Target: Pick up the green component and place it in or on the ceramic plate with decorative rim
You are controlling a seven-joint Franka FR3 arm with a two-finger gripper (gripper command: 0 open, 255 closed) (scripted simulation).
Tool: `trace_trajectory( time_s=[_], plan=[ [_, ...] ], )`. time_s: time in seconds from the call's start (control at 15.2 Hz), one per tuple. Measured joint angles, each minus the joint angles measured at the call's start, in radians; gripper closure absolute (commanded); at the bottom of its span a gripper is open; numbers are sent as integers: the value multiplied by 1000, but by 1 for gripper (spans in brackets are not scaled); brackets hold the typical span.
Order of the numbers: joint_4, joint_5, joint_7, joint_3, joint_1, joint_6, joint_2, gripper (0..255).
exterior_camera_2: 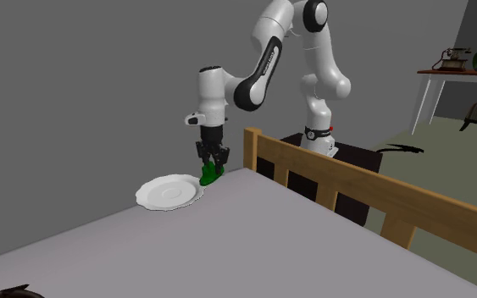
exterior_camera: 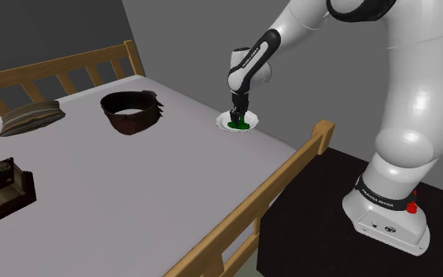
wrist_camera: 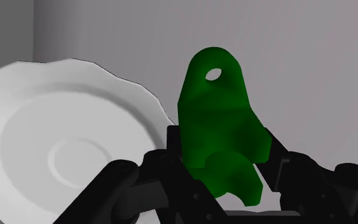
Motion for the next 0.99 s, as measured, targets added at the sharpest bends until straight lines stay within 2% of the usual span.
trace_trajectory(
  time_s=[0.46,0.73,0.99],
  plan=[
    [319,2,-85,-21,-58,-136,185,255],
    [559,3,-127,-30,-86,-242,319,255],
    [618,3,-141,-33,-96,-245,377,255]
  ],
)
